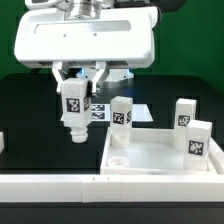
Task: Assemble square table
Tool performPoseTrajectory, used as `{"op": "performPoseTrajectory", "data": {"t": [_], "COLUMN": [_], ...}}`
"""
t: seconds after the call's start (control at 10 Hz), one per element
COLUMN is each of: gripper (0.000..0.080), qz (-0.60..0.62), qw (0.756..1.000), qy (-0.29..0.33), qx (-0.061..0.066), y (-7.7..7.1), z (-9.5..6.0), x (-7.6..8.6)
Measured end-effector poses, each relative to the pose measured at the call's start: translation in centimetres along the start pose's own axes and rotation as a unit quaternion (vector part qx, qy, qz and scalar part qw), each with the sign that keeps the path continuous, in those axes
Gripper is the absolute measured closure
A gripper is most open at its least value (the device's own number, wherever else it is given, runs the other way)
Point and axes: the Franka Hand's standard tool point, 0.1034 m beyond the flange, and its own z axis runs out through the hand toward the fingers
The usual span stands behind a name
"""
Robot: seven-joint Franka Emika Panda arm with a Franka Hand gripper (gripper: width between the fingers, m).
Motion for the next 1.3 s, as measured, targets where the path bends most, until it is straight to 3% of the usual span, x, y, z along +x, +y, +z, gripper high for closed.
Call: {"op": "performPoseTrajectory", "data": {"t": [0.1, 0.2, 0.6, 1.0, 1.3], "gripper": [0.0515, 0.0515, 0.0515, 0.0515, 0.0515], "qz": [0.004, -0.004, -0.015, -0.037, -0.032], "qw": [1.000, 1.000, 1.000, 0.999, 0.999], "qy": [-0.003, 0.000, 0.002, 0.008, 0.000], "qx": [0.006, 0.005, 0.002, 0.002, -0.002], "y": [-2.2, -2.8, -2.8, -3.6, -3.0], "z": [0.2, 0.6, 1.1, 2.3, 2.7], "x": [-1.6, -2.3, -2.4, -0.8, -1.8]}}
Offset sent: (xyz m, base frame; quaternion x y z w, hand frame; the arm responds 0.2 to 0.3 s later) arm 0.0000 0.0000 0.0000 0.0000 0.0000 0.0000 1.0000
